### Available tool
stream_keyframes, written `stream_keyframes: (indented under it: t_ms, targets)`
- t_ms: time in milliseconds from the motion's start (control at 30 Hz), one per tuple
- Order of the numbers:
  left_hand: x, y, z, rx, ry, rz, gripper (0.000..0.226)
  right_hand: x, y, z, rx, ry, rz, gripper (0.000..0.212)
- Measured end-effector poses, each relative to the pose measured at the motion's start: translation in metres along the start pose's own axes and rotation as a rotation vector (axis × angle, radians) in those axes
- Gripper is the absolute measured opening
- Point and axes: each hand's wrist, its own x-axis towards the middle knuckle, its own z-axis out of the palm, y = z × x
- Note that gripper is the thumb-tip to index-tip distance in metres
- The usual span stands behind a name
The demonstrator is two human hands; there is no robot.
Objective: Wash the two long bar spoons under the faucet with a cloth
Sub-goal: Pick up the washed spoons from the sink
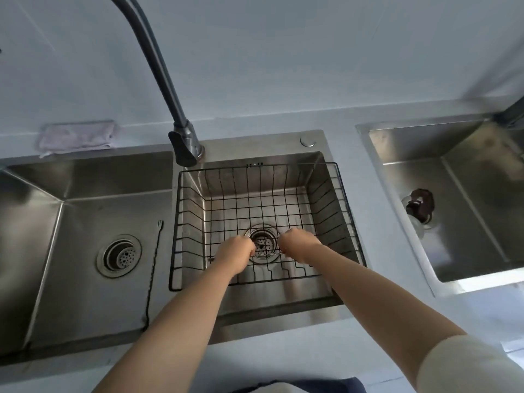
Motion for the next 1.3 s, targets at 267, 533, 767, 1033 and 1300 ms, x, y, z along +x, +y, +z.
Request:
stream_keyframes:
  t_ms: [267, 533, 767, 1033, 1300]
  targets:
    - [-0.003, -0.003, 0.002, -0.049, 0.019, 0.000, 0.030, -0.001, -0.007, 0.002, 0.038, -0.037, 0.030, 0.027]
    - [-0.030, -0.028, -0.039, -0.231, 0.229, 0.011, 0.021, -0.003, -0.036, -0.054, 0.057, 0.139, -0.054, 0.029]
    - [-0.075, -0.116, -0.076, -0.445, 0.530, -0.311, 0.022, 0.007, -0.124, -0.127, 0.068, 0.333, -0.322, 0.028]
    - [-0.098, -0.217, -0.028, -0.454, 0.301, -0.721, 0.021, 0.089, -0.242, -0.125, -0.173, 0.174, -0.486, 0.032]
    - [-0.067, -0.240, 0.032, -0.525, 0.053, -0.762, 0.025, 0.162, -0.294, -0.062, -0.518, -0.024, -0.574, 0.030]
